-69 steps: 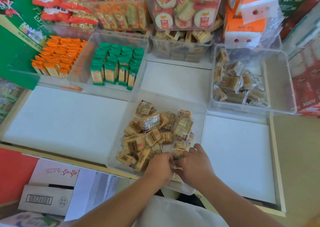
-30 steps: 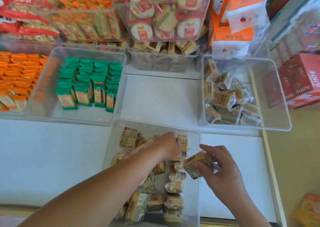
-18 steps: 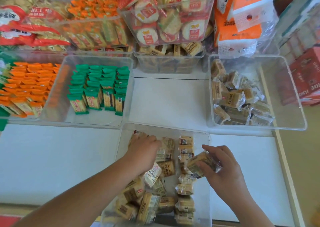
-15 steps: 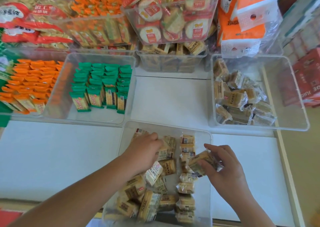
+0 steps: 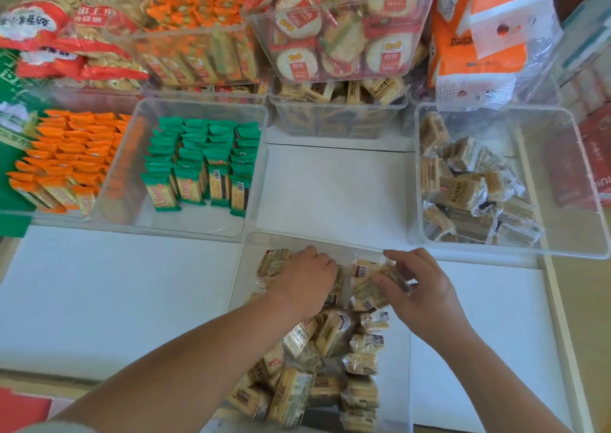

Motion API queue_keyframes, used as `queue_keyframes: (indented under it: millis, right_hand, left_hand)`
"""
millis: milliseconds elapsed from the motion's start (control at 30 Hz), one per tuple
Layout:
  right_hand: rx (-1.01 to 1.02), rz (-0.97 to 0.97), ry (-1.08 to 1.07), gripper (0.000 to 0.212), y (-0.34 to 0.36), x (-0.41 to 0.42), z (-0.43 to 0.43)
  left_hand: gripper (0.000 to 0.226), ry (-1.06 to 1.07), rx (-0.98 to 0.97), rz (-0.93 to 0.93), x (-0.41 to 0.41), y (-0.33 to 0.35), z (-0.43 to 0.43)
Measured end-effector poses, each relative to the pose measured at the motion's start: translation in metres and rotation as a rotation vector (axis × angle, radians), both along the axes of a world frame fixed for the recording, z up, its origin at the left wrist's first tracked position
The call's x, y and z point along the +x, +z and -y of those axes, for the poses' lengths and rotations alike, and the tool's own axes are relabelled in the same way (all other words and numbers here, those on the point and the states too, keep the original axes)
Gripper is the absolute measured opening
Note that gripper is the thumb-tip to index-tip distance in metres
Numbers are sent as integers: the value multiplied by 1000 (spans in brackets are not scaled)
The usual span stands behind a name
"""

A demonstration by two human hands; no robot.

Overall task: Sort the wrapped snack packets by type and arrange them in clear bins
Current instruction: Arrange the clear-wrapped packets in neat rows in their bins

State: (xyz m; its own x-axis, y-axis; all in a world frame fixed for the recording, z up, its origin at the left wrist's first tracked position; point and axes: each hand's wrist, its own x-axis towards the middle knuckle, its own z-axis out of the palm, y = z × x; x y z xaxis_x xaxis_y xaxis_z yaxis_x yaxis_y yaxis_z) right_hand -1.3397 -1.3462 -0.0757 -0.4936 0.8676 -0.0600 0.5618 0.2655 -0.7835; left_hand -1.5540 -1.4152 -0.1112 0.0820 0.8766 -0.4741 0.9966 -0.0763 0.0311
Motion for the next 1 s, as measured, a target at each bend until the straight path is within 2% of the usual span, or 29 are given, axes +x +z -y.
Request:
queue_keyframes:
  millis: [100, 233, 300, 400, 533, 600, 700, 867, 1000]
  right_hand:
    - [-29, -44, -38, 49, 2, 3, 2]
    - [-16, -9, -49, 45, 1, 0, 3]
    - [-19, 9, -59, 44, 0, -1, 1]
    - [-22, 18, -46, 49, 2, -2, 1]
    - [-21, 23, -40, 51, 3, -3, 0]
    - [-36, 37, -50, 51, 4, -5, -1]
    - [-54, 58, -45, 51, 6, -7, -2]
    - [-71, 71, -46, 48, 9, -7, -2]
    - [-108, 44, -61, 44, 13, -9, 1]
  left_hand:
    - [73, -84, 5, -53, 1, 1, 2]
    - [79, -112, -57, -78, -2, -6, 5]
    - [69, -109, -111, -44, -2, -5, 4]
    - [38, -79, -112, 135, -10, -8, 8]
    - [41, 101, -175, 434, -23, -11, 14]
    - [39, 177, -201, 473, -22, -7, 11]
    - [43, 180, -239, 401, -18, -1, 5]
    - [83, 79, -301, 182, -12, 0, -2]
    - [79, 25, -347, 125, -10, 4, -3]
